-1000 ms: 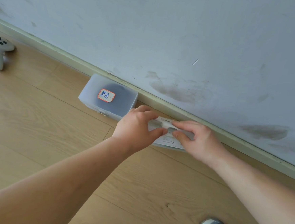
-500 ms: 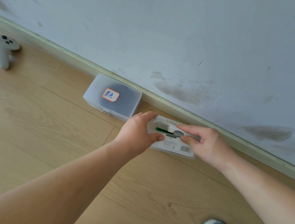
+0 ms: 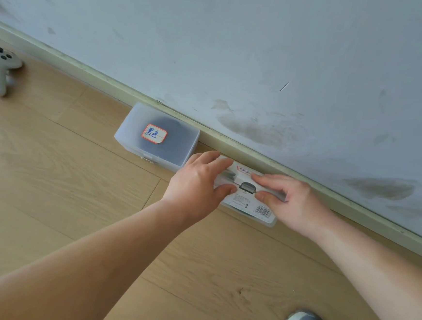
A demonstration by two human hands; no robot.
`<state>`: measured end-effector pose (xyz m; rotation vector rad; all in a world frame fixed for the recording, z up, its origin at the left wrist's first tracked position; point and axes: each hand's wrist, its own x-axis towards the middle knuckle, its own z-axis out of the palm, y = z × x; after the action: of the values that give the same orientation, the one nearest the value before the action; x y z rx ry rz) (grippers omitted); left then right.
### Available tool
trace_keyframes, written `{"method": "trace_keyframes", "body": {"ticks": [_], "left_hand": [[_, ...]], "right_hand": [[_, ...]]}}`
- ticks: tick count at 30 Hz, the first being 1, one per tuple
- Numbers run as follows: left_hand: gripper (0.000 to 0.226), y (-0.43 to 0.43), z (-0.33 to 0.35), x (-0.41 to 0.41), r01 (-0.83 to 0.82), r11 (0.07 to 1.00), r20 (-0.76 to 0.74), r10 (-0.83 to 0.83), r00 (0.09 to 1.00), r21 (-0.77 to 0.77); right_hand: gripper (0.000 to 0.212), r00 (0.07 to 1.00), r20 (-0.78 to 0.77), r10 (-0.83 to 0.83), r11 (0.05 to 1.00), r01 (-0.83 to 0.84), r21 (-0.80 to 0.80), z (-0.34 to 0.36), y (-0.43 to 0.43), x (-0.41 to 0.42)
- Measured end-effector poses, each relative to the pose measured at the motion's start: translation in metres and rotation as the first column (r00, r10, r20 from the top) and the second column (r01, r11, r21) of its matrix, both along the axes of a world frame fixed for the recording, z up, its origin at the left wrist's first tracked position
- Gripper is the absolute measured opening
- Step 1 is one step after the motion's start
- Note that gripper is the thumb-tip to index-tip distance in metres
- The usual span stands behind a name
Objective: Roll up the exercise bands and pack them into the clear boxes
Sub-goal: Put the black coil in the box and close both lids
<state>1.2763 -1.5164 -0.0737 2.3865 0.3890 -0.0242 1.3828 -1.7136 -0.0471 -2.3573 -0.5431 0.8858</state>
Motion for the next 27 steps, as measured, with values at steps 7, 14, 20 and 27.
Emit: {"method": "trace_keyframes", "body": {"ticks": [7, 14, 20, 27], "left_hand": [[0.067, -0.003, -0.002, 0.002, 0.296, 0.932, 0.021, -0.307, 0.951, 0.209], [0.060, -0.002, -0.003, 0.011, 0.221, 0.956, 0.049, -0.234, 0.971, 0.193], [0.061, 0.001, 0.000, 0.020, 0.239, 0.955, 0.041, -0.250, 0.967, 0.177], [0.075, 0.004, 0.005, 0.017, 0.297, 0.923, 0.022, -0.311, 0.950, 0.243]], "right_hand": [[0.036, 0.997, -0.008, -0.073, 0.996, 0.074, 0.048, 0.000, -0.005, -0.004], [0.080, 0.996, 0.078, 0.042, 0.997, -0.037, -0.064, 0.000, -0.009, -0.004], [0.100, 0.863, 0.355, 0.358, 0.903, -0.224, -0.365, 0.002, 0.002, -0.006], [0.091, 0.909, 0.324, 0.262, 0.954, -0.193, -0.229, -0.003, -0.002, -0.001]]}}
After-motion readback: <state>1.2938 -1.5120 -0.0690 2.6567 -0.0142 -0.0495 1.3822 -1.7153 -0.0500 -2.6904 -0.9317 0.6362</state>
